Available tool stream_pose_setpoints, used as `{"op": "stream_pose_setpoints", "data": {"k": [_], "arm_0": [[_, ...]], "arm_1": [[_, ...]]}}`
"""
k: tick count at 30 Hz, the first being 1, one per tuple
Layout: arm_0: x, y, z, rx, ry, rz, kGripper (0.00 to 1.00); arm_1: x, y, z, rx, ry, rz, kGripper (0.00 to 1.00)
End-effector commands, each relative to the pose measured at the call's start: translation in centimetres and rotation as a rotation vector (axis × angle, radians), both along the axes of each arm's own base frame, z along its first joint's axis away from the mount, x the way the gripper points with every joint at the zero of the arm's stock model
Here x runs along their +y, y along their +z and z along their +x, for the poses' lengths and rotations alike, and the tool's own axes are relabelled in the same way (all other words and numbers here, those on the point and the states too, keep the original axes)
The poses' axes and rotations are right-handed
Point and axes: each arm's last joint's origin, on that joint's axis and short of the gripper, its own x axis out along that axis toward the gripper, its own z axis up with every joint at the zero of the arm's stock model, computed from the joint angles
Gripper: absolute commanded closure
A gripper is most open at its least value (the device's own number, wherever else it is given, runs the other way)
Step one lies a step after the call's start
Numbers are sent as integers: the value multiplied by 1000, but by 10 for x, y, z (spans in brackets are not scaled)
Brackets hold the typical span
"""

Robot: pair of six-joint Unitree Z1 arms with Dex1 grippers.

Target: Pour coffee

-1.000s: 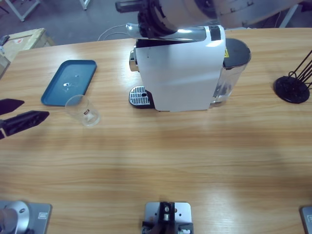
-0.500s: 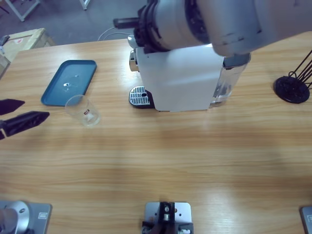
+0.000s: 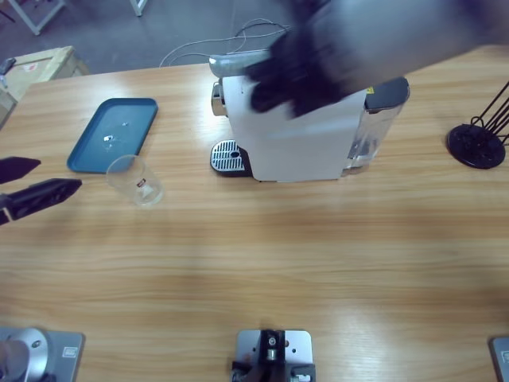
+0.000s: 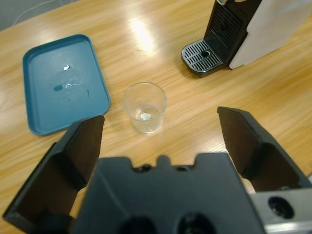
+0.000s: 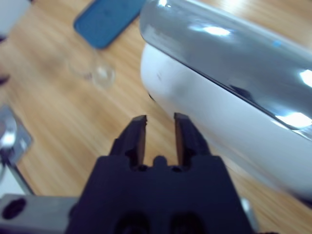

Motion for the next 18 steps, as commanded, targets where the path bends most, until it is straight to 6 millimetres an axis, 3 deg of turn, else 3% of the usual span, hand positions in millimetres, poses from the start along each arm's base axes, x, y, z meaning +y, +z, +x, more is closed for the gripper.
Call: {"op": "stream_pose_setpoints", "data": {"k": [1, 6, 18], "arm_0": [[-20, -7, 25, 21, 7, 40, 17], [-37, -29, 46, 98, 23, 61, 17], [-43, -75, 63, 192, 205, 139, 13]], "arm_1": [[-155, 92, -126, -193, 137, 12, 0], [-200, 75, -164, -153, 95, 21, 0], [-207, 23, -168, -35, 50, -23, 0]]}}
